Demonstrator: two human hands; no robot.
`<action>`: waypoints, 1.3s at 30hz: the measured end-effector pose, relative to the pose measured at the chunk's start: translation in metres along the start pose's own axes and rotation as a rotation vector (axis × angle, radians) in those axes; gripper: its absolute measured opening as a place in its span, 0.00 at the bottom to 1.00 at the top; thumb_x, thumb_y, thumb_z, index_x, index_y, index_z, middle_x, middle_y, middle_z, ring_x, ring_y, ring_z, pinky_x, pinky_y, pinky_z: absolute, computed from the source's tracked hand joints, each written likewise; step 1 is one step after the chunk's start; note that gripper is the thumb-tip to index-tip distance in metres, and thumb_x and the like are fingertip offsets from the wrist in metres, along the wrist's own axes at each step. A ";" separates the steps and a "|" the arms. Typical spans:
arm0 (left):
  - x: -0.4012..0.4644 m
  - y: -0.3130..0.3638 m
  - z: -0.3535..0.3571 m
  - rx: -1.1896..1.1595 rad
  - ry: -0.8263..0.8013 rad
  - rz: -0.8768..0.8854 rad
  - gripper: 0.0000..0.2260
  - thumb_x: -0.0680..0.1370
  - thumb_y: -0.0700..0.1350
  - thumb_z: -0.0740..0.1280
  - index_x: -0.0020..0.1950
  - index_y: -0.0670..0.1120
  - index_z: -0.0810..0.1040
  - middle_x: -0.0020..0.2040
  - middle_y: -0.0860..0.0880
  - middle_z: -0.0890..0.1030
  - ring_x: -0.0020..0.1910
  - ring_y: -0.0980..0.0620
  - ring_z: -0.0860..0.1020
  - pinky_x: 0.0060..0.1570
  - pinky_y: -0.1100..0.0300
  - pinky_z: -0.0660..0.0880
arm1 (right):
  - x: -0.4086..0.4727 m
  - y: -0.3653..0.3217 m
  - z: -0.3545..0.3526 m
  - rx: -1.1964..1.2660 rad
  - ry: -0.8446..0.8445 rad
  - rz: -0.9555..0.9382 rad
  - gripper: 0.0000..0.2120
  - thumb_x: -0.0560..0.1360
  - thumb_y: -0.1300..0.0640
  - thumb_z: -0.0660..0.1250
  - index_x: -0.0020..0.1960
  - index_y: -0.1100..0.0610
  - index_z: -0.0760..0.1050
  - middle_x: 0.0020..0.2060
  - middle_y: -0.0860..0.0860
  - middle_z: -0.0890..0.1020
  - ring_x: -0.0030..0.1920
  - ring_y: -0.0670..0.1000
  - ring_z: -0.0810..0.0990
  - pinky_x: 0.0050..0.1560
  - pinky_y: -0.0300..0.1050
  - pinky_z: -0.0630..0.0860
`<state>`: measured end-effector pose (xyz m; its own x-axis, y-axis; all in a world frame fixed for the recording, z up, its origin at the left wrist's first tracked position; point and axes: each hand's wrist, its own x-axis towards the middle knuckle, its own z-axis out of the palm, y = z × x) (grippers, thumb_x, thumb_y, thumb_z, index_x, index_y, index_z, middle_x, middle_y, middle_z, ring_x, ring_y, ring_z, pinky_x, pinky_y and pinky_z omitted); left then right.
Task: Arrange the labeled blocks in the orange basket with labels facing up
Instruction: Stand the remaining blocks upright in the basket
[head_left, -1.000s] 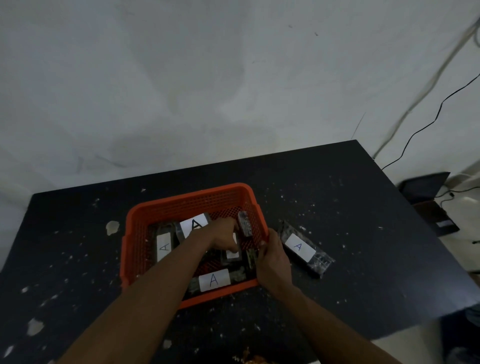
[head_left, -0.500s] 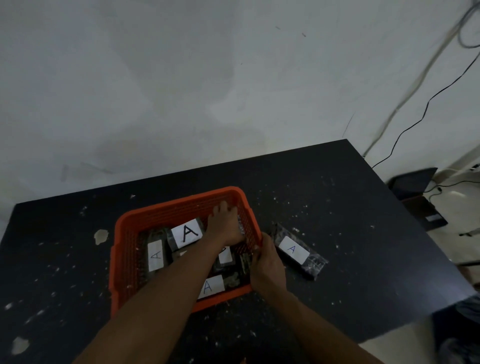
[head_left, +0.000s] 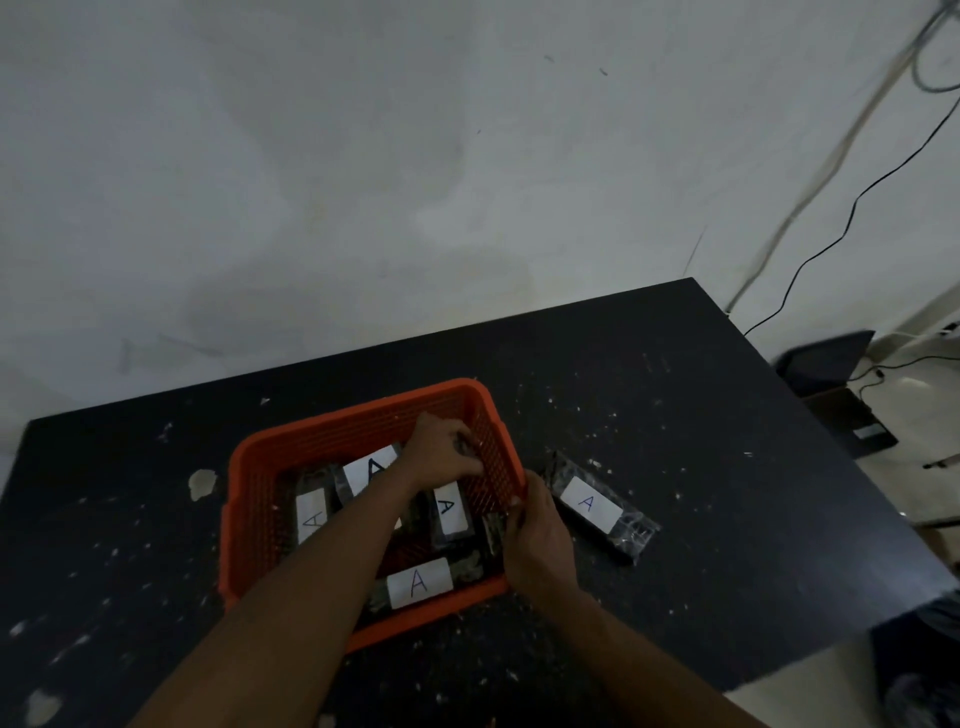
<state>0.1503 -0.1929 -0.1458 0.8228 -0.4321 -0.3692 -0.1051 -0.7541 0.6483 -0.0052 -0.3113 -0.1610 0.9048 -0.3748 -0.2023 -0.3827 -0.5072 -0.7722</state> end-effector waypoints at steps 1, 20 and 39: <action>-0.002 0.000 -0.003 -0.077 0.015 -0.014 0.20 0.65 0.44 0.78 0.55 0.49 0.79 0.59 0.45 0.77 0.52 0.53 0.77 0.49 0.61 0.75 | 0.000 0.000 0.000 -0.001 -0.001 -0.001 0.14 0.82 0.51 0.51 0.67 0.45 0.62 0.53 0.45 0.77 0.47 0.48 0.81 0.47 0.54 0.81; -0.035 0.001 -0.014 -0.766 0.094 -0.170 0.16 0.85 0.49 0.56 0.57 0.40 0.78 0.46 0.38 0.85 0.41 0.46 0.83 0.42 0.56 0.80 | 0.000 0.002 -0.001 0.004 0.007 -0.041 0.12 0.82 0.51 0.53 0.65 0.44 0.63 0.50 0.42 0.76 0.47 0.42 0.78 0.48 0.49 0.79; -0.015 0.001 -0.021 -0.180 0.199 -0.054 0.15 0.80 0.49 0.66 0.64 0.45 0.74 0.60 0.47 0.78 0.58 0.49 0.77 0.58 0.53 0.74 | -0.001 0.000 0.000 -0.011 0.002 -0.036 0.14 0.82 0.50 0.51 0.67 0.46 0.62 0.52 0.45 0.77 0.47 0.45 0.79 0.48 0.51 0.81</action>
<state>0.1495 -0.1763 -0.1252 0.9201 -0.2740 -0.2799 0.0286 -0.6657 0.7457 -0.0057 -0.3110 -0.1613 0.9176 -0.3580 -0.1729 -0.3518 -0.5288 -0.7724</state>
